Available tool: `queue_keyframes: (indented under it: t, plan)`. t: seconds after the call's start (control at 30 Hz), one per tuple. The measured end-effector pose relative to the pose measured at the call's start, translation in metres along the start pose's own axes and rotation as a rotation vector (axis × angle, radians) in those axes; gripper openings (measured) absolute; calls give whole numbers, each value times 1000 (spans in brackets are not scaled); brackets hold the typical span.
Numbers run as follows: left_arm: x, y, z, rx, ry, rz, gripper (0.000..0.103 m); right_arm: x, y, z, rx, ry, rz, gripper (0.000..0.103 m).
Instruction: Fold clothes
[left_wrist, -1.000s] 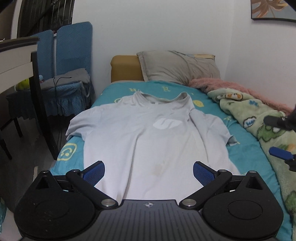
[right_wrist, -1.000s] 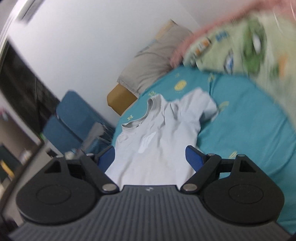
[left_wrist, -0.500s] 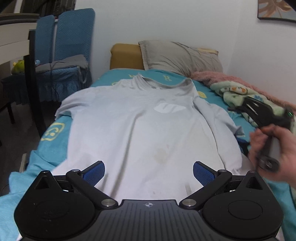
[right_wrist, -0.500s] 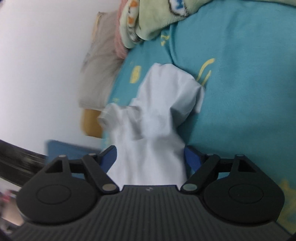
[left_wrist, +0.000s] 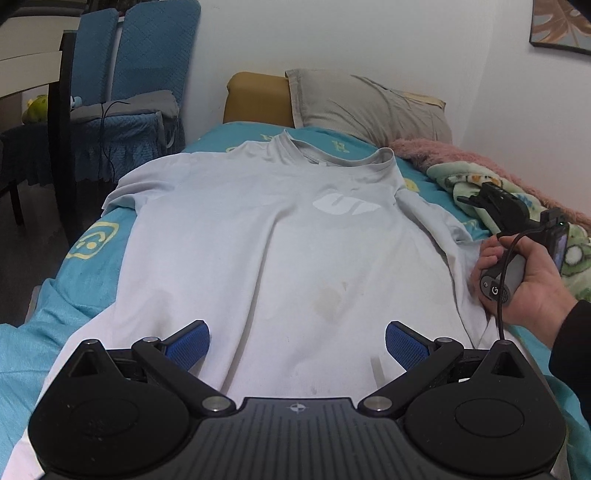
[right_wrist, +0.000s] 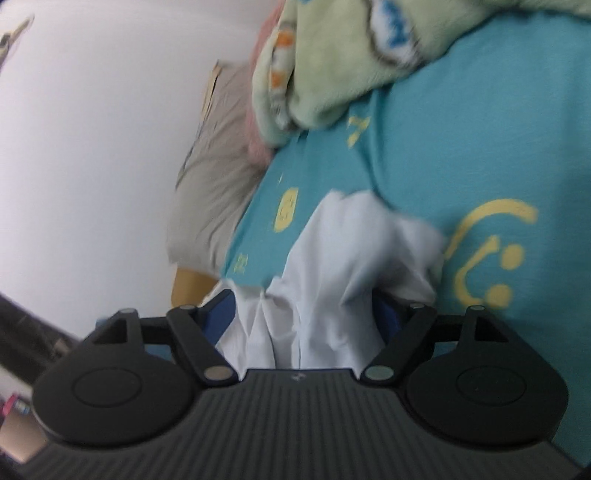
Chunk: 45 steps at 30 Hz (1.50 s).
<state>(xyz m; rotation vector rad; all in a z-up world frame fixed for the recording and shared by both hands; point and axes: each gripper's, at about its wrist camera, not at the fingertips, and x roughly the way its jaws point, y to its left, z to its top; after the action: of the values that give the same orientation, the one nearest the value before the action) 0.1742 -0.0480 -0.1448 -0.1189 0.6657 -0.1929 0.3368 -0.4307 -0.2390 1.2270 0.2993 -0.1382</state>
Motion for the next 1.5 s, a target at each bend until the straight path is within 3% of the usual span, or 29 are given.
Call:
queue_keyframes:
  t: [0.1,0.13,0.2,0.23,0.27,0.53,0.6,0.73,0.77,0.8,0.83,0.87,0.97,1.2,1.3,1.37,1.4,1.43,1.47,1.5]
  plan:
    - [5,-3,-2,15,14,8,103,4,8,6,-27,49,-40,80]
    - [6,-4,-3,21,17,10,103,2,9,8,-20,52,-53,74]
    - [8,-5,-5,31,22,14,103,-1,9,10,-15,49,-87,51]
    - [10,-6,-5,35,23,16,103,-4,7,11,-18,45,-88,17]
    - [10,-6,-6,39,23,17,103,-7,5,12,-21,40,-89,9]
    - [9,-6,-6,43,26,22,103,-65,8,29,-103,-84,-17,5]
    - [7,-5,-5,33,28,20,103,-74,4,34,-86,-80,-31,5]
    - [3,-4,-5,21,28,15,103,-68,-11,35,30,0,-54,10]
    - [2,-4,-5,19,28,14,103,-64,-14,32,38,16,-67,19]
    - [2,-3,-5,18,27,14,103,-60,-14,29,39,29,-75,30]
    - [1,-3,-5,17,27,14,103,-56,-15,26,41,37,-76,66]
    - [1,-3,-5,16,28,14,103,-53,-16,23,49,38,-71,92]
    - [4,-4,-6,18,31,16,103,-41,-21,21,70,42,-54,91]
    - [12,-8,-8,50,34,33,103,-3,-22,39,108,26,76,91]
    - [12,-11,-6,57,23,45,103,19,-13,47,65,80,46,90]
    - [10,-11,-2,50,10,46,103,27,1,50,-34,74,-54,67]
    - [9,-12,-1,49,5,46,103,30,7,52,-72,71,-96,64]
    - [8,-12,0,49,3,45,103,32,10,54,-73,67,-113,50]
    - [7,-12,0,50,3,45,103,31,16,57,-91,59,-136,19]
    - [6,-12,1,49,2,45,103,29,26,58,-142,43,-176,10]
